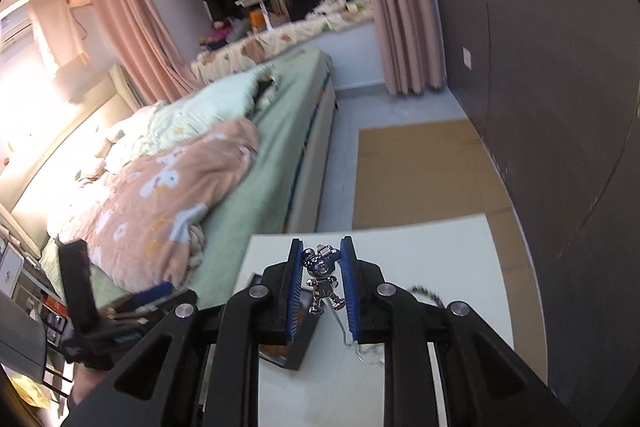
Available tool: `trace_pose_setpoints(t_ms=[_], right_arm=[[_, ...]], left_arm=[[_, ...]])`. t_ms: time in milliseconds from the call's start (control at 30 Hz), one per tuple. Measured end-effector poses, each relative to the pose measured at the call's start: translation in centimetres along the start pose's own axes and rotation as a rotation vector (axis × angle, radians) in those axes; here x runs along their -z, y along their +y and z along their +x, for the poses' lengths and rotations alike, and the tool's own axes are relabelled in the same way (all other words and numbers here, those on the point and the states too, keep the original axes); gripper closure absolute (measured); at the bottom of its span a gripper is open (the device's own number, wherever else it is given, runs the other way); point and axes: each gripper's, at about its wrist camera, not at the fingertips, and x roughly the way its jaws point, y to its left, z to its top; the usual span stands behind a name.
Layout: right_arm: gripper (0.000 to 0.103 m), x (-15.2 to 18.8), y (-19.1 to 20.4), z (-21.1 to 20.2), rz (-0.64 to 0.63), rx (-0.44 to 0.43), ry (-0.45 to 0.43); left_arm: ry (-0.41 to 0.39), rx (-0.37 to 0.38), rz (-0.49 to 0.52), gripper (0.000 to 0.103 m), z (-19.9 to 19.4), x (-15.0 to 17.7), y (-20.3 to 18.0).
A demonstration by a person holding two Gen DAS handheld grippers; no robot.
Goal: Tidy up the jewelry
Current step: 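Place the brown bracelet in the box with the left gripper while the right gripper grasps a silver charm, then drop the silver charm into the black box and open the right gripper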
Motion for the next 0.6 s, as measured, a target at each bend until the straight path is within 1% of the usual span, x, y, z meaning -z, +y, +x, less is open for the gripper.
trace_pose_setpoints(t_ms=[300,467,600], right_arm=[[0.085,-4.0,5.1,-4.3,-0.068,-0.026,-0.102],[0.085,-6.0,7.8,-5.7,-0.094,-0.037,-0.147],[0.084,-7.2,9.8,-6.2,-0.113,-0.052,-0.162]], left_arm=[[-0.024,0.020,-0.015,0.005,-2.2,-0.2,1.3],[-0.040,0.024,-0.019,0.005,-3.6,-0.5,2.1],[-0.056,0.023,-0.022,0.005,-4.7,-0.9,2.8]])
